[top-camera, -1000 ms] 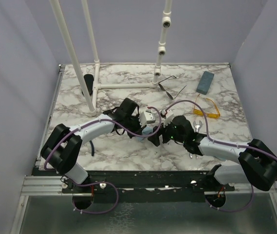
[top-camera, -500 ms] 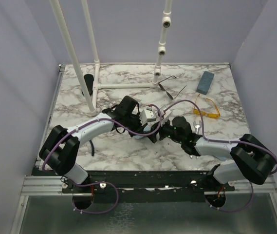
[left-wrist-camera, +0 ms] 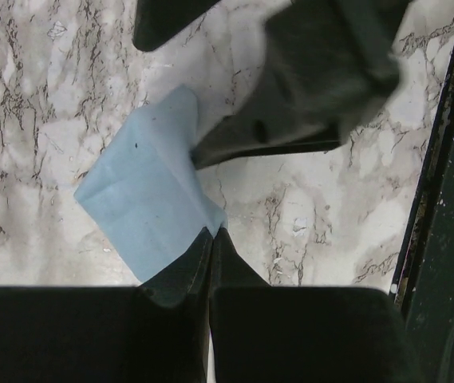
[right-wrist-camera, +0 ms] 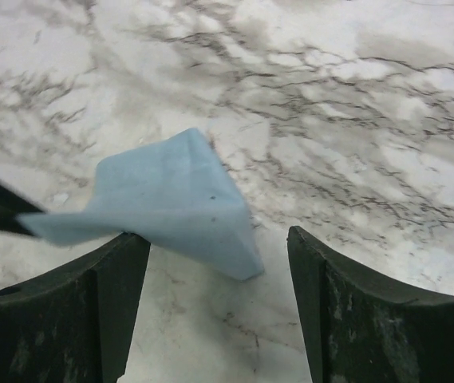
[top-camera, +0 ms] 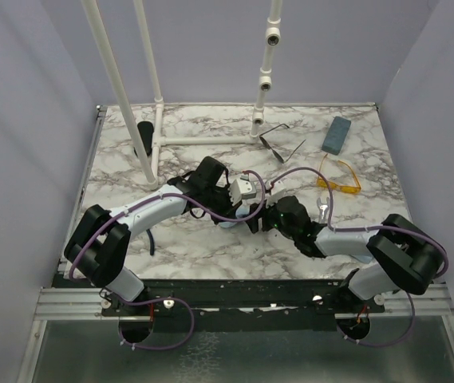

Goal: Organize the sunglasses
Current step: Fold the glasses cleaning cloth at the center of the board.

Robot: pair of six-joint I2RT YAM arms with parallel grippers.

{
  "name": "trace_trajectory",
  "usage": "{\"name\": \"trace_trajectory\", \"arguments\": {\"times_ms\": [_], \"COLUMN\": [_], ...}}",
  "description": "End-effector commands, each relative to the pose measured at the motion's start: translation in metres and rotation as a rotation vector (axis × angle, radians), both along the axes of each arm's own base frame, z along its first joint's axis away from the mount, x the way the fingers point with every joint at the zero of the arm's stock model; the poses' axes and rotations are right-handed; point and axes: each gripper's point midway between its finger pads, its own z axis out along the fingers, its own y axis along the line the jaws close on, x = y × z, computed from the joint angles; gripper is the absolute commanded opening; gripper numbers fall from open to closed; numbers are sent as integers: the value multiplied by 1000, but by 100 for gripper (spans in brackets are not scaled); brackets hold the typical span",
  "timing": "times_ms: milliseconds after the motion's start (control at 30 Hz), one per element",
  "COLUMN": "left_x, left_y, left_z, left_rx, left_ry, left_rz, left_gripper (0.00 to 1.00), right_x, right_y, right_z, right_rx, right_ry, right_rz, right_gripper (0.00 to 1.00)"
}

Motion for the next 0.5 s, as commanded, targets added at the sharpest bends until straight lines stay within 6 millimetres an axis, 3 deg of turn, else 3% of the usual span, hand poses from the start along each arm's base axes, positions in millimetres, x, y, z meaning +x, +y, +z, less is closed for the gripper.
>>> {"name": "trace_trajectory", "arguments": {"times_ms": [0,167,467], "left_x": [-2,-2,-1], "left_y": [-6,-6,-8], "left_z": [20,21,19], "left_rx": [-43,-40,-39], "left_ry": [-12,-15,-2], "left_rz": [-25,-26,-26], "left_gripper": [0,0,0], "right_x": [23,15,6], "right_y": [-28,-43,-46], "right_z": [-10,-12,-20], "right_rx": [-69,-53,-130], "right_ry": [72,108,144], "right_rz": [-273,-335,-292], "right_gripper": [72,68,67]}}
